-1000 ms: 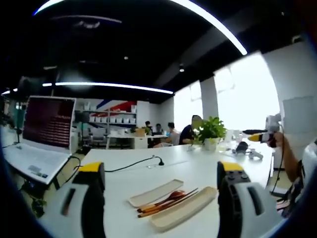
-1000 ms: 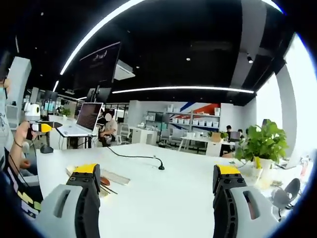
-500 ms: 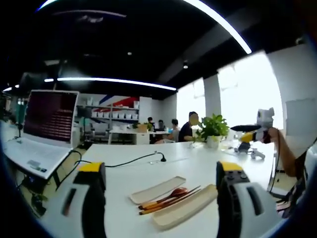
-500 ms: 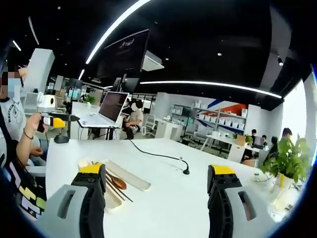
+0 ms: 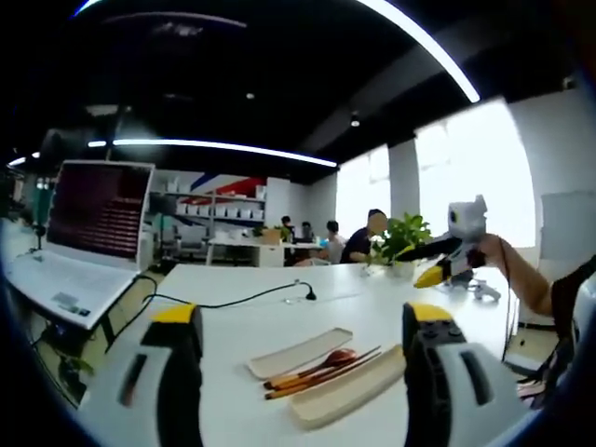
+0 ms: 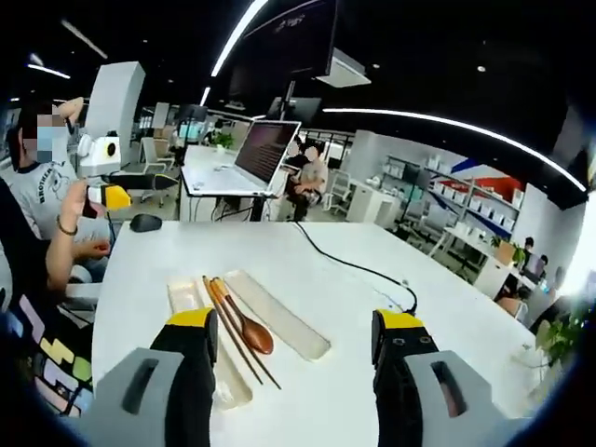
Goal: Arrange the utensils inside the cutlery case until each visible utensil rests in its matching compartment.
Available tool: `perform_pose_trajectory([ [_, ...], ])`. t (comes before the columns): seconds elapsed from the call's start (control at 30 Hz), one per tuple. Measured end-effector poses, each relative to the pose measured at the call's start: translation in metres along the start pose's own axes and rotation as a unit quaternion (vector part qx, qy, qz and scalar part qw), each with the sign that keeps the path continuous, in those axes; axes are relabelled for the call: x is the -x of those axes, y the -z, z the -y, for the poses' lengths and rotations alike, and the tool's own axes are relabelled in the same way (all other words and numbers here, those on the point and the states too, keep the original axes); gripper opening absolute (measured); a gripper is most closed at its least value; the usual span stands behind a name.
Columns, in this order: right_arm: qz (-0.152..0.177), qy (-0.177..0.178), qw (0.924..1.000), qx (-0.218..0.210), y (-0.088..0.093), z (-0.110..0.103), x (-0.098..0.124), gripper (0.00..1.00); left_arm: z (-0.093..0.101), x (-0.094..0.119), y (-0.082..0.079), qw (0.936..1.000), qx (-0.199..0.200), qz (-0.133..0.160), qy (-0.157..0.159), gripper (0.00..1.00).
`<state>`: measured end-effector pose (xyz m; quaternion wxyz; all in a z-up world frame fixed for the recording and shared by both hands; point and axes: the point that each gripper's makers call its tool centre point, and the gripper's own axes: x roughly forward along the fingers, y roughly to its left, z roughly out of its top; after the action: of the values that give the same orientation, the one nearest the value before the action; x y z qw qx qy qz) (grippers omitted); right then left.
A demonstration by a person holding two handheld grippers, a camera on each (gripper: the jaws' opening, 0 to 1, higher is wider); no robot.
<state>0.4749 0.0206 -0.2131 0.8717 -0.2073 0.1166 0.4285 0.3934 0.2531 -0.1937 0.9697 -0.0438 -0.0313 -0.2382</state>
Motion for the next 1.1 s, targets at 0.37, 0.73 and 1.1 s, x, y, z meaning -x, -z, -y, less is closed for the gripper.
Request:
perform_pose_trajectory([
  [0.37,-0.088,-0.08,0.9912,0.058,0.012,-0.037,-0.058,0.44,0.001,-0.001,0.001,1.0,0.0,-0.002,0.007,0.93],
  [0.73,-0.146,-0.155,0.9717,0.102,0.03,-0.072,-0.098,0.35,-0.004,-0.009,0.008,0.9999,0.004,-0.013,0.008,0.93],
  [1.1,-0.205,-0.215,0.9469,0.123,0.052,-0.095,-0.128,0.25,-0.006,-0.008,0.006,0.9999,0.007,-0.007,0.008,0.92],
])
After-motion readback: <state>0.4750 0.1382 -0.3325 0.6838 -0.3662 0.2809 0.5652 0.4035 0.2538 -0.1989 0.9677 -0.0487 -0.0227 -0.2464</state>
